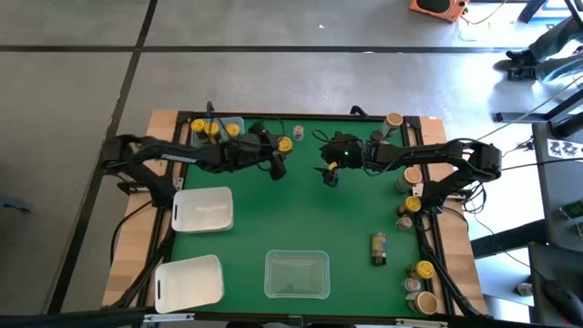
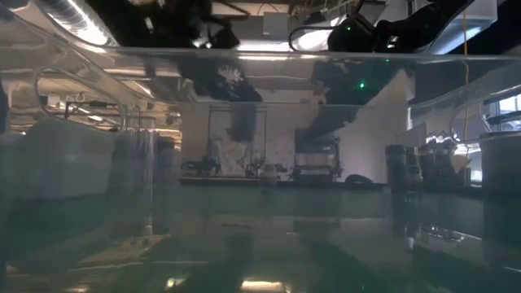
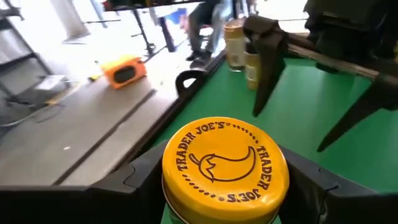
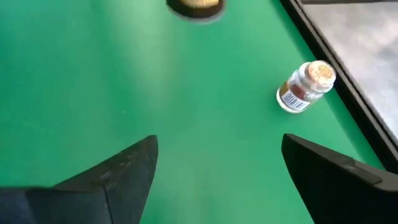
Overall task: Sort spices by type
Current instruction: Put the yellow spice bottle into the top transparent bin
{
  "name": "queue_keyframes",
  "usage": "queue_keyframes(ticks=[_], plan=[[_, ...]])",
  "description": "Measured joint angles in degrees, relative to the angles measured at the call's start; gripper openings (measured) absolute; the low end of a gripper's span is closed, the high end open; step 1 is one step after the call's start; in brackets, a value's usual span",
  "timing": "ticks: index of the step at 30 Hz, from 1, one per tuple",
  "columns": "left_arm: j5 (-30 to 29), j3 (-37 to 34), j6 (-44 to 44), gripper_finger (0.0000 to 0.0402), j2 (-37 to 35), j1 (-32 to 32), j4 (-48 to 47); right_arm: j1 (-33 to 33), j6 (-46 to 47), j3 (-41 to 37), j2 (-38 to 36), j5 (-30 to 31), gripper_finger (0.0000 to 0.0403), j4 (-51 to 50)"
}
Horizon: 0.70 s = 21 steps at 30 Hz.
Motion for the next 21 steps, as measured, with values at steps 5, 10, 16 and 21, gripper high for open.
queue_keyframes(ticks=[5, 10, 16, 21], plan=[[-6.4, -3.6, -2.5, 0.0221, -8.7, -1.1, -5.0, 0.0, 0.0, 0.0, 0.0, 0.0, 0.0340, 0.3], [-13.0, -10.2, -5.6, 0.0221, -17.8, -1.4, -7.0, 0.0, 0.0, 0.0, 0.0, 0.0, 0.0340, 0.3], [-19.1, -15.6, -9.9, 0.0221, -27.6, -1.3, -12.4, 0.0, 0.0, 0.0, 0.0, 0.0, 0.0340, 0.8], [-23.5, -16.7, -14.4, 0.0221, -32.9, -1.3, -21.7, 0.0, 0.0, 0.0, 0.0, 0.0, 0.0340, 1.3]])
